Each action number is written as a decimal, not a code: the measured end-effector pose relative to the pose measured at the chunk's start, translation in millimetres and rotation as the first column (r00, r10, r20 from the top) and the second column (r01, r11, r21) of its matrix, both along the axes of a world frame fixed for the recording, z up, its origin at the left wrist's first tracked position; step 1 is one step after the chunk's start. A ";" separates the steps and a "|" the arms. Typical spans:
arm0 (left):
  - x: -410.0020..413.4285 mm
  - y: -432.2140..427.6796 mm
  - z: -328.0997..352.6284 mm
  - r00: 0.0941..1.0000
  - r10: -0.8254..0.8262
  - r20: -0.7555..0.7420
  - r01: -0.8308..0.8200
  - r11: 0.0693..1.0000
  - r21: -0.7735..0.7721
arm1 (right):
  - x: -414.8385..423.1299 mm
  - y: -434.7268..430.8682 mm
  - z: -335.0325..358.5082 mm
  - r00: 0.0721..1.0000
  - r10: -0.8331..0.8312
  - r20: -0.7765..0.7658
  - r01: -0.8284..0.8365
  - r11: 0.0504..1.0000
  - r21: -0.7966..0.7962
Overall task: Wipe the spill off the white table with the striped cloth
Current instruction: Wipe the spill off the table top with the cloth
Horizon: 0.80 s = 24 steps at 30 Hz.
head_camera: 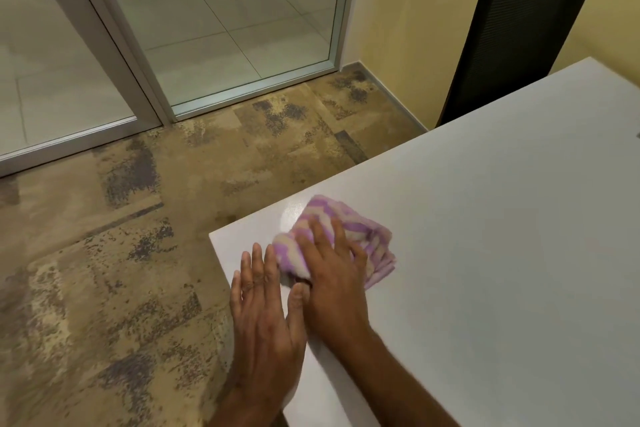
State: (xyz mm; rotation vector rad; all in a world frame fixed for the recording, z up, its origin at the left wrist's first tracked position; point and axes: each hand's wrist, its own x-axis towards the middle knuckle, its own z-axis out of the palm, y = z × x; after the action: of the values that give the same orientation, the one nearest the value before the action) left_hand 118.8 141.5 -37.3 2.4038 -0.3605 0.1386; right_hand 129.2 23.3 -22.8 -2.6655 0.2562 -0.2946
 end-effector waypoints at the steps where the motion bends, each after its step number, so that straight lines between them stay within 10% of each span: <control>1: 1.2 1.3 0.6 1.000 -0.004 -0.006 0.004 1.000 0.010 | 13.7 -7.2 1.6 1.000 -0.012 -0.022 0.011 0.999 -0.031; 9: 2.9 17.3 -6.1 0.989 -0.128 -0.074 0.142 0.962 0.234 | -3.0 -68.4 12.6 0.896 -0.436 -0.084 0.442 0.894 0.077; 16: 6.5 25.3 2.7 0.986 -0.148 -0.075 0.159 0.970 0.184 | -136.0 -8.7 -14.5 0.966 -0.238 -0.100 0.237 0.971 -0.025; 21: 12.6 44.3 11.5 0.998 -0.029 -0.059 0.033 0.996 0.080 | -104.1 54.2 -6.3 0.994 -0.077 0.075 0.079 0.997 -0.019; 24: 18.8 54.7 15.9 0.996 0.044 -0.081 -0.040 0.998 0.046 | -66.9 55.7 1.1 0.997 -0.022 -0.074 0.021 1.000 -0.005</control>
State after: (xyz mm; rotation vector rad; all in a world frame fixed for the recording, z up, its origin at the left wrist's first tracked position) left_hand 137.6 196.2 -21.4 2.4531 -0.2775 0.0512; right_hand 62.3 79.0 -21.7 -2.6830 0.3079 -0.2035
